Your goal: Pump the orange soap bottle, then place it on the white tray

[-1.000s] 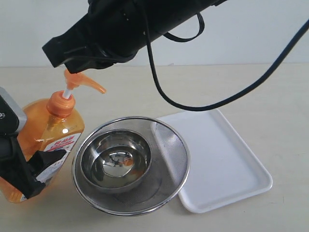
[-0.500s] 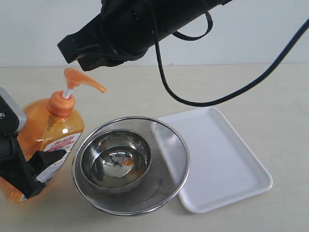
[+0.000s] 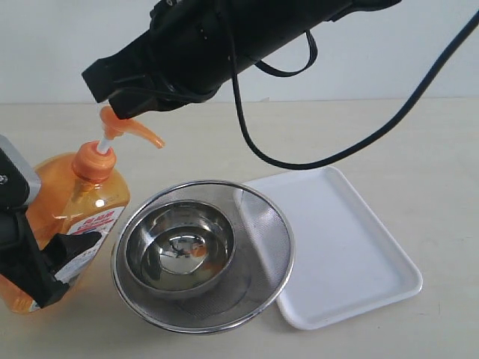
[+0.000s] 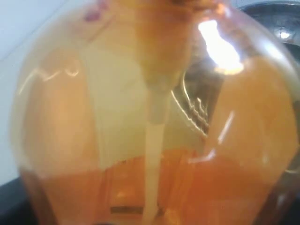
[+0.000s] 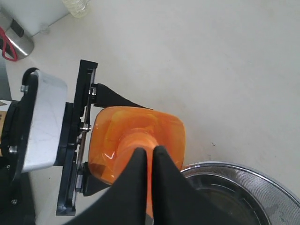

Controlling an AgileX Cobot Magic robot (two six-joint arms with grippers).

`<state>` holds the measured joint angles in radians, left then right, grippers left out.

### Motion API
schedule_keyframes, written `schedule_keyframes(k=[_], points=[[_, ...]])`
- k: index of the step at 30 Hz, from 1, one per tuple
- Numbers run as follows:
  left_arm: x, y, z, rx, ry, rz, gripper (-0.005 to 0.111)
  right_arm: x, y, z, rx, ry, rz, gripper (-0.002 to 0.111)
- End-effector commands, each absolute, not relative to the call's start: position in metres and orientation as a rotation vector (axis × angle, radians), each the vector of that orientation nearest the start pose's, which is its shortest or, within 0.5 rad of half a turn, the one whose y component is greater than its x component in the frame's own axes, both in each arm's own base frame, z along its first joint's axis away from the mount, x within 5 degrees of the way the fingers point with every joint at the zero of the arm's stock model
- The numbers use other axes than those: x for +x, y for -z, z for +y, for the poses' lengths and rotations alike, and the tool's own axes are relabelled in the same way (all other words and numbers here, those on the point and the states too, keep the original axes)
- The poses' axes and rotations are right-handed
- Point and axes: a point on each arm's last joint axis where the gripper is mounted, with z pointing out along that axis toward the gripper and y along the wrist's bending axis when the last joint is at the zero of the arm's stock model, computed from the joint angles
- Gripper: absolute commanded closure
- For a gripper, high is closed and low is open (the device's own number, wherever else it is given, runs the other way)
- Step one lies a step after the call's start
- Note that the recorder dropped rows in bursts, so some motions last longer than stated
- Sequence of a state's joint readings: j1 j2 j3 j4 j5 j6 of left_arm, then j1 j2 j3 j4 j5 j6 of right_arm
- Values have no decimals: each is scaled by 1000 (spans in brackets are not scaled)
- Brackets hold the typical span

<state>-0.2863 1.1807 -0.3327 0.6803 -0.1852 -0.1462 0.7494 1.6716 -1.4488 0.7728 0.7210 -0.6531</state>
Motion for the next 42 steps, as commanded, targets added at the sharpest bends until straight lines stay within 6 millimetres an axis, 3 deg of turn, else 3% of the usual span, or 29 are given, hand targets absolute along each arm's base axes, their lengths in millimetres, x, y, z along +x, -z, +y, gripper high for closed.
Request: schedule_keyframes(k=[1, 16, 35, 42], points=[[189, -195, -70, 904, 28, 1929, 102, 247, -325, 293, -1176, -942, 2108, 108], [189, -196, -71, 904, 29, 1926, 102, 246, -300, 307, -1231, -960, 2190, 108], [189, -196, -71, 904, 31, 1924, 102, 244, -297, 307, -1241, -971, 2214, 108], [189, -196, -71, 904, 32, 1923, 102, 242, -279, 320, -1266, -970, 2237, 108]])
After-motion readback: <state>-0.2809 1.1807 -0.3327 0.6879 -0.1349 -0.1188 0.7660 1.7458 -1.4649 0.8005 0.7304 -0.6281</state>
